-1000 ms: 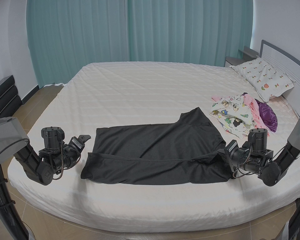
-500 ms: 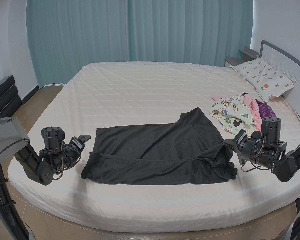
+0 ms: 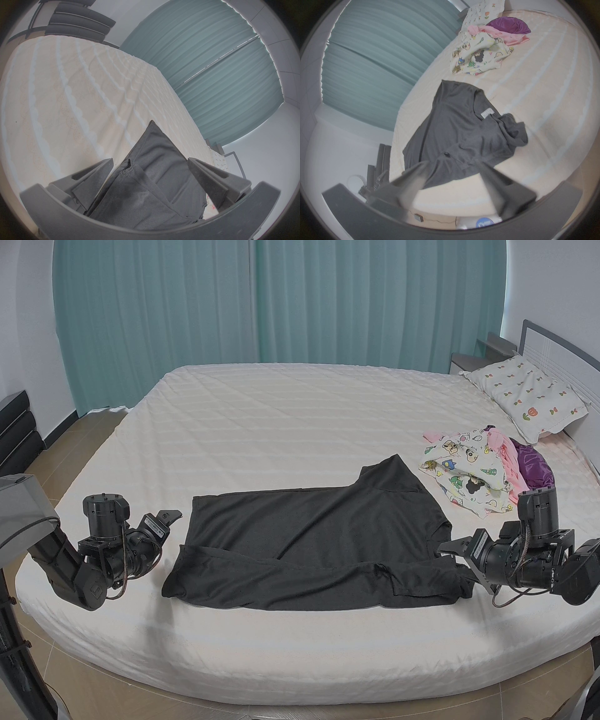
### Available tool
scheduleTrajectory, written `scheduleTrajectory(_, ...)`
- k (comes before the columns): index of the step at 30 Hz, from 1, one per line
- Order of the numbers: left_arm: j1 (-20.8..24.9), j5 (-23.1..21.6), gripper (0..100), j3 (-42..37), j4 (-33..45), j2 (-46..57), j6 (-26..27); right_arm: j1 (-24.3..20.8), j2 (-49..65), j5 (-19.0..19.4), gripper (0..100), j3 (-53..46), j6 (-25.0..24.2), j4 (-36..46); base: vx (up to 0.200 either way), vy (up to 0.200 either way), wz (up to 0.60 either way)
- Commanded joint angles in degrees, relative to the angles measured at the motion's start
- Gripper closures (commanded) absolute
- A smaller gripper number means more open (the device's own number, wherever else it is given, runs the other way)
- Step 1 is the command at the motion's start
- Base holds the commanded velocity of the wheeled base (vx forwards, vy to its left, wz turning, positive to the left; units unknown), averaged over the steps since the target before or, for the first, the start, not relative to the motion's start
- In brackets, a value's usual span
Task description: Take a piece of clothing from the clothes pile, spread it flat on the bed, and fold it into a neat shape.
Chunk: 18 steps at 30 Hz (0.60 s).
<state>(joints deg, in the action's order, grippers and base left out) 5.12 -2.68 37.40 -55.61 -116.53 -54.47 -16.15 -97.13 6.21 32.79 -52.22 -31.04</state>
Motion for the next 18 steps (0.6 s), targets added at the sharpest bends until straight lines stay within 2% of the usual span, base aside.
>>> scheduleTrajectory(1, 0.1, 0.0, 0, 0.0, 0.0, -0.1, 0.0, 0.3, 1.5, 1.6, 0, 0.0, 2.2, 2.6, 0.0, 0.0, 0.0)
scheduleTrajectory(6, 0.1, 0.0, 0, 0.0, 0.0, -0.1, 0.0, 3.2, -4.0, 1.6, 0, 0.3, 5.1, 1.5, 0.0, 0.0, 0.0)
scheduleTrajectory(13, 0.0, 0.0, 0, -0.1, -0.1, 0.6, 0.1, 5.8, -7.5, 2.6, 0, -0.4, 5.0, -4.4, 0.0, 0.0, 0.0)
scheduleTrajectory(18, 0.0, 0.0, 0, -0.2, -0.1, 0.6, 0.0, 6.1, -7.9, 2.7, 0, -0.4, 5.0, -4.8, 0.0, 0.0, 0.0)
